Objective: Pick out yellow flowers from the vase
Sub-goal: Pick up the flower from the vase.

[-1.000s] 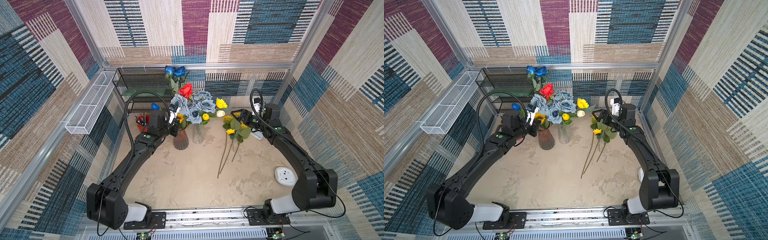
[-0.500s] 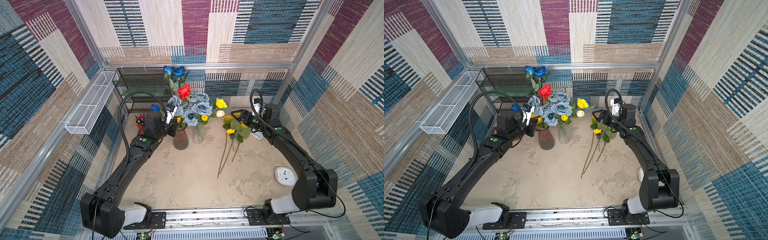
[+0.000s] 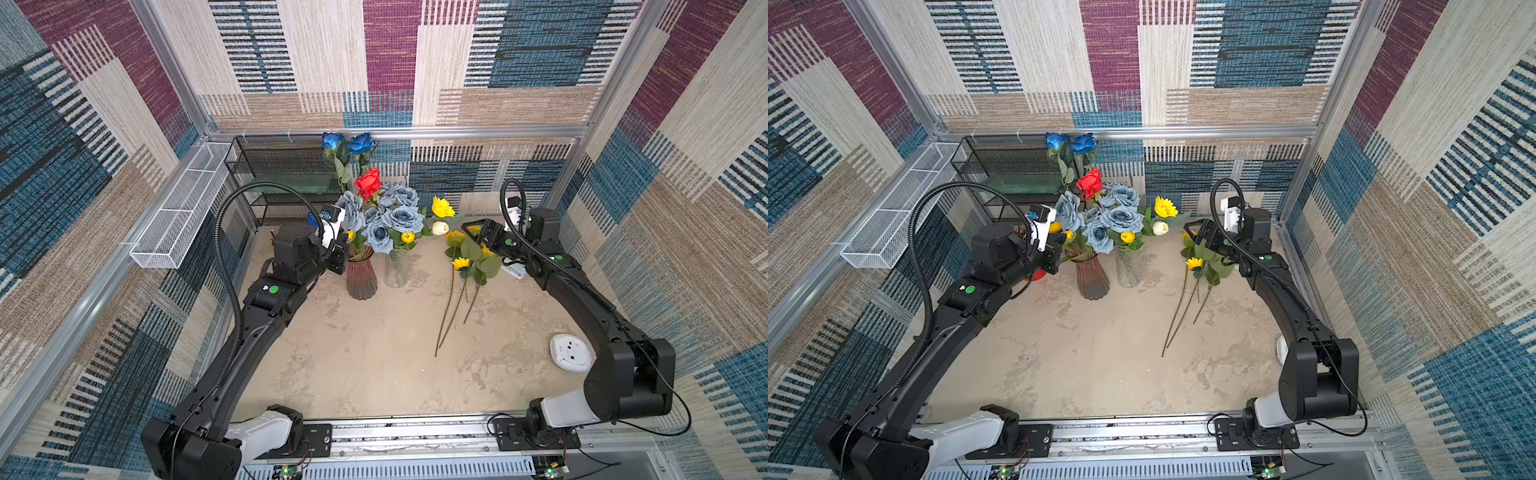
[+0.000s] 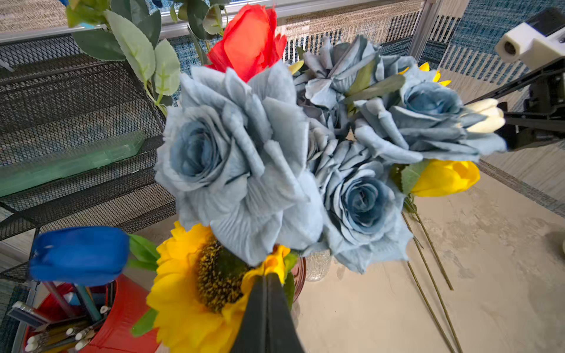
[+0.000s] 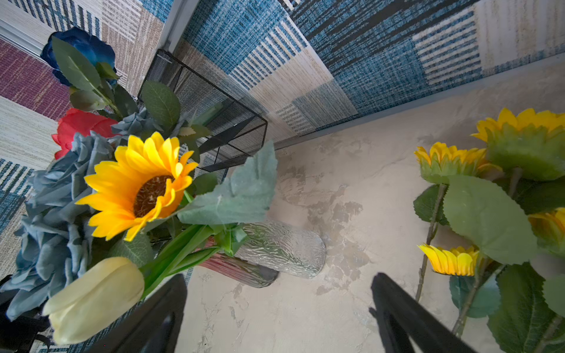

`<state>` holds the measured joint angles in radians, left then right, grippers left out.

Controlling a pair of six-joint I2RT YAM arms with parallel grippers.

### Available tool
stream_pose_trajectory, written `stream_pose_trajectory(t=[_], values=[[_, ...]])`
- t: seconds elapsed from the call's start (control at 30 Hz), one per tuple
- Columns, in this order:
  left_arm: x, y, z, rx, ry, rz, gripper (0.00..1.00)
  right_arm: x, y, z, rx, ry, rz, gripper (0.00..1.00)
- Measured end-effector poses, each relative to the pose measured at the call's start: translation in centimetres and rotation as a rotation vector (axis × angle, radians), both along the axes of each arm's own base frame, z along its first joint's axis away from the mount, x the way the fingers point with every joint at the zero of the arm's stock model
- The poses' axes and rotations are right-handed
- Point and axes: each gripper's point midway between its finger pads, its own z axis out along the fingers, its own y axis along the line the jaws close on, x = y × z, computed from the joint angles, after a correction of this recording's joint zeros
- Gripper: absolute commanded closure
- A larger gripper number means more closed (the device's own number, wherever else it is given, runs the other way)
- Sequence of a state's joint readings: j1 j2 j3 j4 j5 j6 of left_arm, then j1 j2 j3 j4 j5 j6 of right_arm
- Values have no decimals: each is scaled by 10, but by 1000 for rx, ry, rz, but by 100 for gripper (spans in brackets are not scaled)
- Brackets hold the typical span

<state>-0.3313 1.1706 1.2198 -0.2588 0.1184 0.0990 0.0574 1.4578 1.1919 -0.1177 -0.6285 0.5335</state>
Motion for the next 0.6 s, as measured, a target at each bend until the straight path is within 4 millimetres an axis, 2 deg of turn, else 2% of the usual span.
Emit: stream_pose_trajectory(t=[0.47, 0.6], values=[[-22, 10, 55, -55, -98, 18, 100, -5, 7, 7, 4, -20, 20, 4], [-27, 12, 74, -70, -125, 15, 100, -9, 14, 13, 1, -44, 40, 4]])
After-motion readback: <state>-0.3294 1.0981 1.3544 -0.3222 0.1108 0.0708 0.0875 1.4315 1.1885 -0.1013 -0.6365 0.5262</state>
